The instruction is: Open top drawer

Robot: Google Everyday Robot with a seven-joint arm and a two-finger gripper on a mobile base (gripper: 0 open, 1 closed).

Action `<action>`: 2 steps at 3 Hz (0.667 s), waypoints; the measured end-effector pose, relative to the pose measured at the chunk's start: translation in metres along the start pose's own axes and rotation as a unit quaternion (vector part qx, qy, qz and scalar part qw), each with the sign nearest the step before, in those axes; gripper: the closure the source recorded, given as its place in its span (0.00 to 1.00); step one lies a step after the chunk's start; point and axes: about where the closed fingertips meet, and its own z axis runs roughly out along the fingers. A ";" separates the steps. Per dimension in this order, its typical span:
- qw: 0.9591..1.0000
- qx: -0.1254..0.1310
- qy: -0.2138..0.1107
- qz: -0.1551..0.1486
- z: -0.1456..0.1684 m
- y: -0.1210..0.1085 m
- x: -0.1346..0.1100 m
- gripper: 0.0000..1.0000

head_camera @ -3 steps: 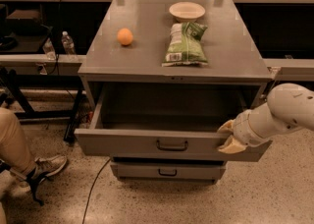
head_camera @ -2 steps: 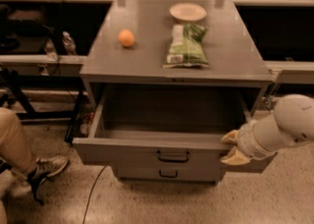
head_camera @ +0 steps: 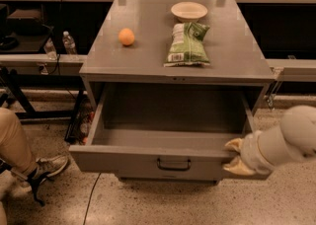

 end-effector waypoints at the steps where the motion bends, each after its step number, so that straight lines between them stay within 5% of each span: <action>1: 1.000 0.000 0.000 0.002 -0.001 0.002 0.000 1.00; 2: 1.000 0.002 0.006 0.029 -0.017 0.036 0.003 1.00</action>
Offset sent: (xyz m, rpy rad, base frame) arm -0.1742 -0.0042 0.0400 0.0110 0.0866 -0.2487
